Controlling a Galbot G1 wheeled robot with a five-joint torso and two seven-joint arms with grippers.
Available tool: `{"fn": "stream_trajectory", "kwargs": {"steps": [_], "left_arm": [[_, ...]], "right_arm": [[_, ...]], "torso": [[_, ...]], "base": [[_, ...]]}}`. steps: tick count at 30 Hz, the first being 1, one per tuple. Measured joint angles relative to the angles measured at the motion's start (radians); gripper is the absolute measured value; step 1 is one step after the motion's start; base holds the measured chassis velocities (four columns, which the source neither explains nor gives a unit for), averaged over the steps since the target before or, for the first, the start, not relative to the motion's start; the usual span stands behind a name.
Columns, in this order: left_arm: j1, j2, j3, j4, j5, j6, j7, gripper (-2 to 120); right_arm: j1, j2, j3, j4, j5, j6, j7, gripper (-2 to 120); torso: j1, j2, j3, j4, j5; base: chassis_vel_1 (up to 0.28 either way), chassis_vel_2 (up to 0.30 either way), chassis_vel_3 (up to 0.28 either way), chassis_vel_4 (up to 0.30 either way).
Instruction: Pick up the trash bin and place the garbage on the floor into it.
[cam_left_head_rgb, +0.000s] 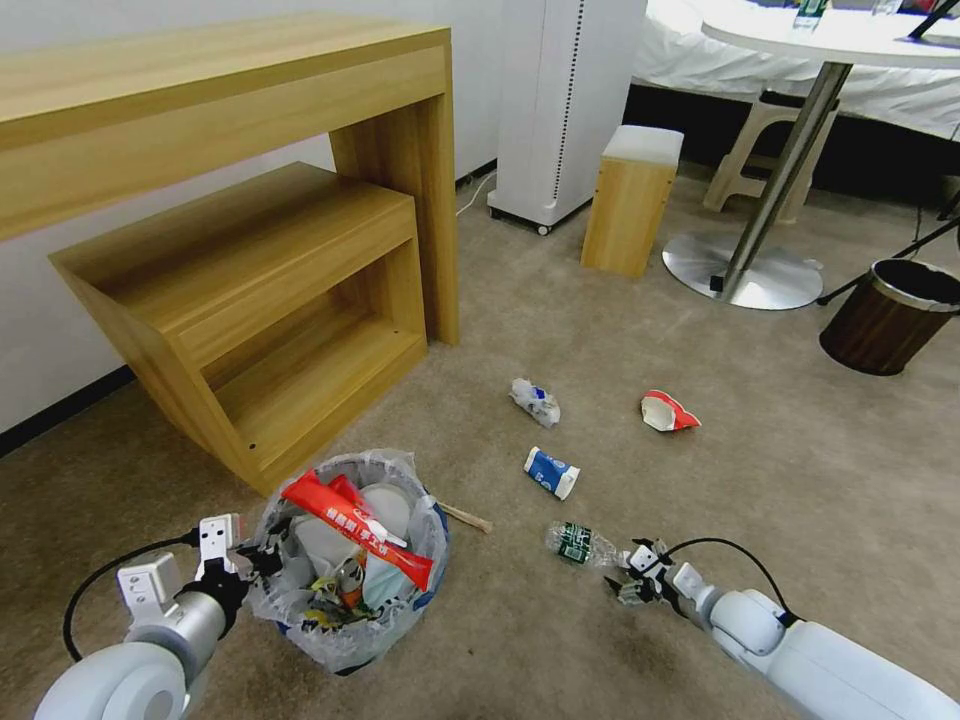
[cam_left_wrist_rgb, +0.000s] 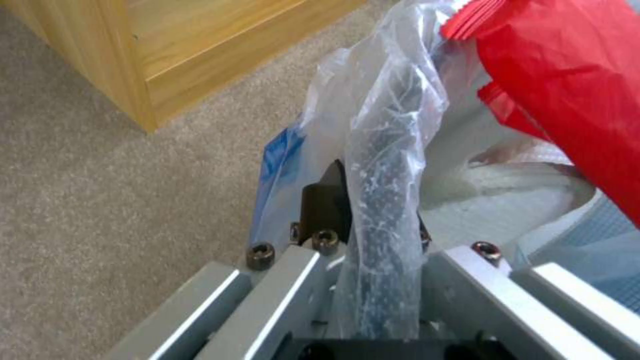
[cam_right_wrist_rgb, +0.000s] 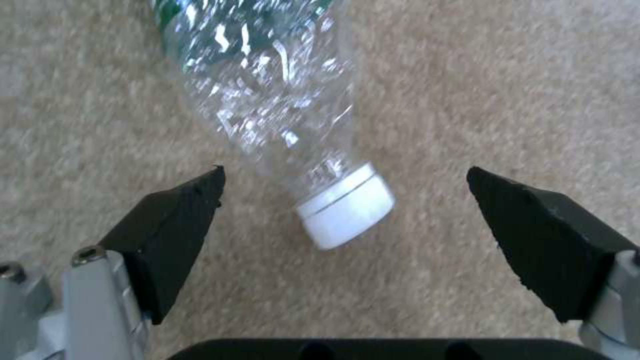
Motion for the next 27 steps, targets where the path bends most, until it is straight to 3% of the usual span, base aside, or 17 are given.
{"fn": "stream_trajectory", "kwargs": {"steps": [9,12,17,21,27], "left_arm": [[-0.005,0.001,0.004,0.006,0.002,-0.008,0.003,1],[-0.006,0.004,0.003,0.004,0.001,-0.008,0.003,1],[-0.007,0.003,0.005,0.005,0.001,-0.009,0.003,1],[-0.009,0.0,0.006,0.011,0.002,-0.011,0.003,1],[-0.016,0.002,0.009,0.017,0.002,-0.012,0.003,1]], "right_arm": [[0.002,0.012,0.005,-0.037,-0.023,0.025,0.002,82],[0.01,0.025,-0.001,-0.069,-0.033,0.054,-0.005,65],[0.016,0.032,-0.007,-0.085,-0.04,0.074,-0.012,54],[0.019,0.038,-0.009,-0.099,-0.053,0.096,-0.025,34],[0.024,0.038,-0.008,-0.101,-0.057,0.108,-0.032,31]], "torso": [[0.0,0.0,0.0,0.0,-0.0002],[0.0,0.0,0.0,0.0,0.0],[0.0,0.0,0.0,0.0,-0.0002],[0.0,0.0,0.0,0.0,0.0001],[0.0,0.0,0.0,0.0001,0.0001]], "base": [[0.0,0.0,0.0,0.0],[0.0,0.0,0.0,0.0],[0.0,0.0,0.0,0.0],[0.0,0.0,0.0,0.0],[0.0,0.0,0.0,0.0]]}}
